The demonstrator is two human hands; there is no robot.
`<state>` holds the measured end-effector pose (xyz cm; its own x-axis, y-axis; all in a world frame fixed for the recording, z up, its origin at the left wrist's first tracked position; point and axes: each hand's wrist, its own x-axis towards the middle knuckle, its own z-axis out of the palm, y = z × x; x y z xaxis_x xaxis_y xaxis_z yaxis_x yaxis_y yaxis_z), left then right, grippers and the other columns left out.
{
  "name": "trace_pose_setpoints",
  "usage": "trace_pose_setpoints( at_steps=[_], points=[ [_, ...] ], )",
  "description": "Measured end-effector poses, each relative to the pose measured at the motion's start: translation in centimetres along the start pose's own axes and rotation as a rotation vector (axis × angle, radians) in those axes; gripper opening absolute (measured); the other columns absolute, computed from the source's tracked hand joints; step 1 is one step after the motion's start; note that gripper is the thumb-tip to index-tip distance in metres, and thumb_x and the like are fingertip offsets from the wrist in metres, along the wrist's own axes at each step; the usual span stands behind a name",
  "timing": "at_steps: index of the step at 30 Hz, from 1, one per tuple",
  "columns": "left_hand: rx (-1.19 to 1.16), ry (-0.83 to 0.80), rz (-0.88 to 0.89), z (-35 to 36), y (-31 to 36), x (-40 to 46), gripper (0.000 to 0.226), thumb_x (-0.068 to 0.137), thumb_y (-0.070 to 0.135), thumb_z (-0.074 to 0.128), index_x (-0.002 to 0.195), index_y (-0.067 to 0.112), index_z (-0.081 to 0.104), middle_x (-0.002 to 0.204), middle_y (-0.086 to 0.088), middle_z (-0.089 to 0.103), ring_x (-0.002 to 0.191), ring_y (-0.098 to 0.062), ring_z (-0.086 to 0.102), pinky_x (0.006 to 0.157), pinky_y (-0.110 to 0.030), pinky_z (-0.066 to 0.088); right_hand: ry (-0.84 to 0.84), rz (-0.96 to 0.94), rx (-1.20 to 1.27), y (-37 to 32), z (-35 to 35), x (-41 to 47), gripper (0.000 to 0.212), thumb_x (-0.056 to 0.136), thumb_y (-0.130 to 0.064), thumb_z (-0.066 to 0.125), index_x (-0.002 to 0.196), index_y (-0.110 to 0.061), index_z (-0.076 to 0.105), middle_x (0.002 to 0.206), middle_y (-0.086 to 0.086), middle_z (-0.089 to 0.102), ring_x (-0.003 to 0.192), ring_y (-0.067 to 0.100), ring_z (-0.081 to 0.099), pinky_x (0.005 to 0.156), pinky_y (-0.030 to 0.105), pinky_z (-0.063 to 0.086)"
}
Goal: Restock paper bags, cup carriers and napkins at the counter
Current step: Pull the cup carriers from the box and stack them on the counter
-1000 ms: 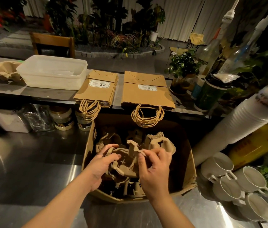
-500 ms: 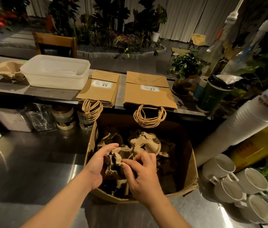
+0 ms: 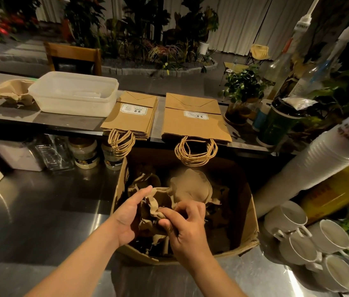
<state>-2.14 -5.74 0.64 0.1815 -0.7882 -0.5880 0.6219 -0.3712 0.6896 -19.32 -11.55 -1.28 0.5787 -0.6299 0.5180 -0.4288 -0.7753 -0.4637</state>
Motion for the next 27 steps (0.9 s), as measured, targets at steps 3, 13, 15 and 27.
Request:
trace_pose_setpoints(
  at_steps=[3,13,15,27],
  points=[
    [0.027,0.013,-0.027,-0.3,-0.2,0.0,0.062,0.079,0.052,0.077,0.127,0.013,0.071,0.122,-0.022,0.071,0.114,-0.040,0.067,0.098,-0.053,0.053,-0.047,-0.008,-0.007,-0.1,0.3,-0.3,0.031,0.103,-0.052,0.049,0.117,-0.035,0.071,0.108,-0.007,0.050,0.105,0.009,0.034,0.080,0.013,0.032],
    [0.066,0.025,0.021,0.0,-0.3,0.2,0.041,0.082,0.023,0.072,0.121,0.036,0.074,0.120,-0.016,0.074,0.118,-0.039,0.065,0.106,-0.058,0.048,-0.102,0.300,0.260,-0.7,-1.7,0.3,0.045,0.090,-0.015,0.058,0.123,-0.046,0.058,0.124,-0.030,0.027,0.125,0.004,0.033,0.104,0.014,0.034],
    [0.067,0.036,0.032,0.0,-0.4,0.4,0.039,0.087,0.016,0.068,0.118,0.037,0.075,0.122,-0.015,0.073,0.119,-0.040,0.064,0.105,-0.061,0.048,-0.034,0.413,0.299,-0.7,-2.2,0.9,0.063,0.089,-0.003,0.062,0.115,-0.059,0.052,0.125,-0.032,0.025,0.123,0.003,0.038,0.105,0.019,0.041],
    [0.229,0.165,0.140,0.9,-0.5,0.2,0.028,0.092,0.030,0.067,0.109,0.052,0.073,0.135,-0.001,0.062,0.129,-0.029,0.052,0.113,-0.058,0.039,-0.120,0.426,0.334,0.1,-5.7,3.2,0.048,0.096,-0.004,0.063,0.111,-0.050,0.058,0.118,-0.019,0.041,0.111,-0.005,0.047,0.096,0.011,0.048]
  ],
)
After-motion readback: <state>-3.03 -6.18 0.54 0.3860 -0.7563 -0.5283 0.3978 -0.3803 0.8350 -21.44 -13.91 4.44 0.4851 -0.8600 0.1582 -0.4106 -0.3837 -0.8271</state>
